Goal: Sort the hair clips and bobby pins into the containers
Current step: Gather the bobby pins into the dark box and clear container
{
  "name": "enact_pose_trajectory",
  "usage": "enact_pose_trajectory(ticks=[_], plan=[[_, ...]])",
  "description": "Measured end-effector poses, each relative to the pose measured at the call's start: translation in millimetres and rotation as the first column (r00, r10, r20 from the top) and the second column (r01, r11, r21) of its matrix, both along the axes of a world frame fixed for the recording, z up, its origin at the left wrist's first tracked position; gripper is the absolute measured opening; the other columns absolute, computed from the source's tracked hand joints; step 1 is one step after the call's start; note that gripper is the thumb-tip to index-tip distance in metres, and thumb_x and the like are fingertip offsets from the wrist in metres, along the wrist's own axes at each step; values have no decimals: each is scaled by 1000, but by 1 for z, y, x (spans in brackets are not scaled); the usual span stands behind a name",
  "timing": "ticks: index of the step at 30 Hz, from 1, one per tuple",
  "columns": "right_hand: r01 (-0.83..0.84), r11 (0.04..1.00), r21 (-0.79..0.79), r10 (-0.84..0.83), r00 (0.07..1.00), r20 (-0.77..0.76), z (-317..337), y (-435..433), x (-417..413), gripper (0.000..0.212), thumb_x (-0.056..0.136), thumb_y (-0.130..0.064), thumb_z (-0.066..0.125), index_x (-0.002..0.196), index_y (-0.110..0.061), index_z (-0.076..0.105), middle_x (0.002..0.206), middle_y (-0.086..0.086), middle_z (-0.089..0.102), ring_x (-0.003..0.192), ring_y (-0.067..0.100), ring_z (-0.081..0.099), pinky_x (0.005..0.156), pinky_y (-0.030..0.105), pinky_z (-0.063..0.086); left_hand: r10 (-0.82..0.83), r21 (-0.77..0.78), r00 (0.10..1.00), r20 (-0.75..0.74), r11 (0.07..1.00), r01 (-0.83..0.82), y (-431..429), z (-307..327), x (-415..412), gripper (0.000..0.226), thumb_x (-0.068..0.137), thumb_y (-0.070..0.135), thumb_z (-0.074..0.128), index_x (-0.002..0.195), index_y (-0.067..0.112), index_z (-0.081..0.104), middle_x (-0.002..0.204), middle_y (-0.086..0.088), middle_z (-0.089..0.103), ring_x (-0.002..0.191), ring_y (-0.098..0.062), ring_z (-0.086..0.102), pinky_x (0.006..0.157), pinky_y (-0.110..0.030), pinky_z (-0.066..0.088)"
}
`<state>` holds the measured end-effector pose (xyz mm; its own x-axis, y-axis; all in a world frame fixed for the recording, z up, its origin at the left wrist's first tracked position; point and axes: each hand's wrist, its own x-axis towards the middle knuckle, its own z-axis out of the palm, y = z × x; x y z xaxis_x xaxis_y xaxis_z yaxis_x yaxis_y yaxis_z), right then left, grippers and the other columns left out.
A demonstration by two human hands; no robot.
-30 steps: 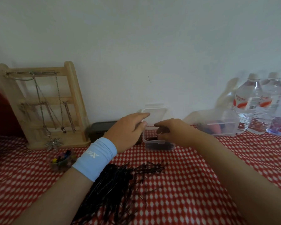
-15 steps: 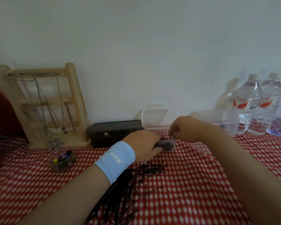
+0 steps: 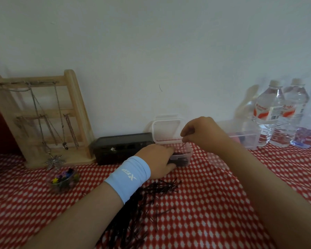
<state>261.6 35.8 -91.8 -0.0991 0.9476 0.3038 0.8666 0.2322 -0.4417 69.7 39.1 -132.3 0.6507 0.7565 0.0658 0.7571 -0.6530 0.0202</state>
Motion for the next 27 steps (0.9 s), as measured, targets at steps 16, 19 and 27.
enact_pose_trajectory(ticks=[16, 19, 27], plan=[[98, 991, -94, -56, 925, 377, -7, -6, -13, 17, 84, -44, 74, 93, -30, 77, 96, -11, 62, 84, 11, 64, 81, 31, 56, -74, 7, 974, 213, 997, 74, -19, -2, -27, 37, 94, 32, 53, 131, 28, 52, 124, 5, 60, 110, -13, 56, 96, -35, 49], [164, 975, -152, -87, 906, 414, -5, -7, -13, 20, 85, -41, 71, 94, -24, 76, 89, -5, 69, 75, 12, 66, 77, 33, 60, -78, 37, 984, 160, 997, 73, -17, -9, -23, 44, 93, 36, 52, 136, 27, 46, 126, 2, 59, 112, -17, 56, 95, -39, 49], [166, 986, -5, -138, 834, 534, 12, -8, -11, 18, 96, -39, 61, 101, -26, 72, 97, -6, 67, 85, 14, 64, 82, 35, 56, -28, 19, 982, 188, 1000, 24, -16, -13, -22, 50, 95, 37, 49, 143, 31, 37, 130, 0, 57, 114, -20, 56, 96, -39, 49]])
